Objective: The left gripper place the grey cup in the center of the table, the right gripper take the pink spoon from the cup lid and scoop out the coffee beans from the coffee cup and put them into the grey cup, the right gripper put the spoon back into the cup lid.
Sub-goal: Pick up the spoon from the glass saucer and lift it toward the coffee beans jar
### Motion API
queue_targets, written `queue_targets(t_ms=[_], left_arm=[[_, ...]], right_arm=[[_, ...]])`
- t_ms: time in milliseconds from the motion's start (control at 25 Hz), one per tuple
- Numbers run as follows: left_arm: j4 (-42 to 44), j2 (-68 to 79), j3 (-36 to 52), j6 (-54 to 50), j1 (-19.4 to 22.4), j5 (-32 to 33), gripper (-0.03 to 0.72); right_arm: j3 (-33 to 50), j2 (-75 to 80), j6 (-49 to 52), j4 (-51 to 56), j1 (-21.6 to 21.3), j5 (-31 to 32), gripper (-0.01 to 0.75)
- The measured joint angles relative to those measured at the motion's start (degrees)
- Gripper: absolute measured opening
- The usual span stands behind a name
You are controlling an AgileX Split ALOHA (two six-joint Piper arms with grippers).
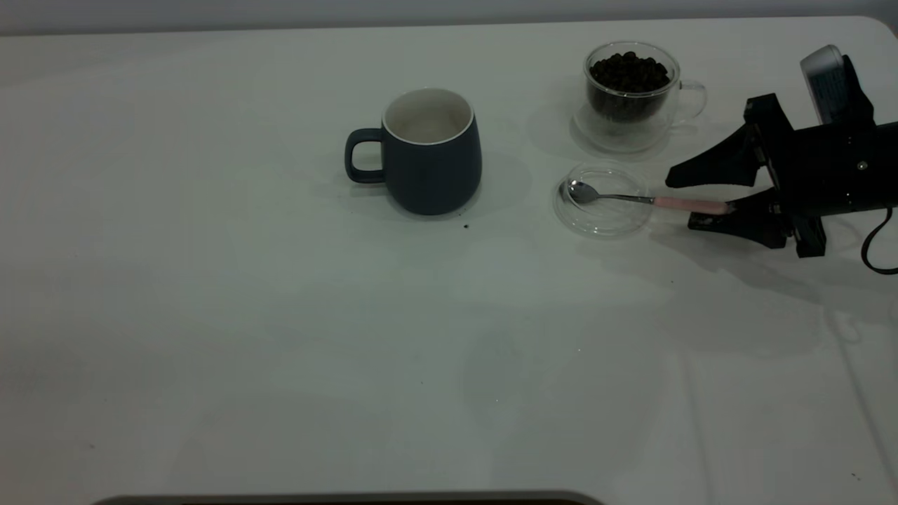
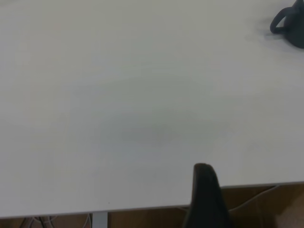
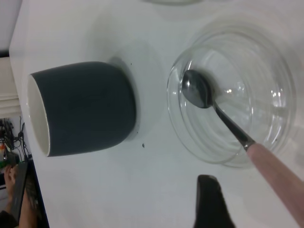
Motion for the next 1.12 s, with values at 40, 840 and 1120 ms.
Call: queue_targets(t_ms=[40, 840, 1120], left_arm=[[0.0, 0.0, 0.0, 0.0, 0.0, 0.0, 0.567], [0.0, 0.0, 0.0, 0.1, 0.0, 0.0, 0.567], [0.0, 0.0, 0.0, 0.1, 0.0, 0.0, 0.567]], right_arm=[[0.0, 0.0, 0.0, 0.0, 0.0, 0.0, 0.474], [-2.8, 0.1, -1.7, -3.7, -0.3, 0.0, 0.113], [-2.8, -2.8, -1.6, -9.8, -2.2, -0.2, 0.110]])
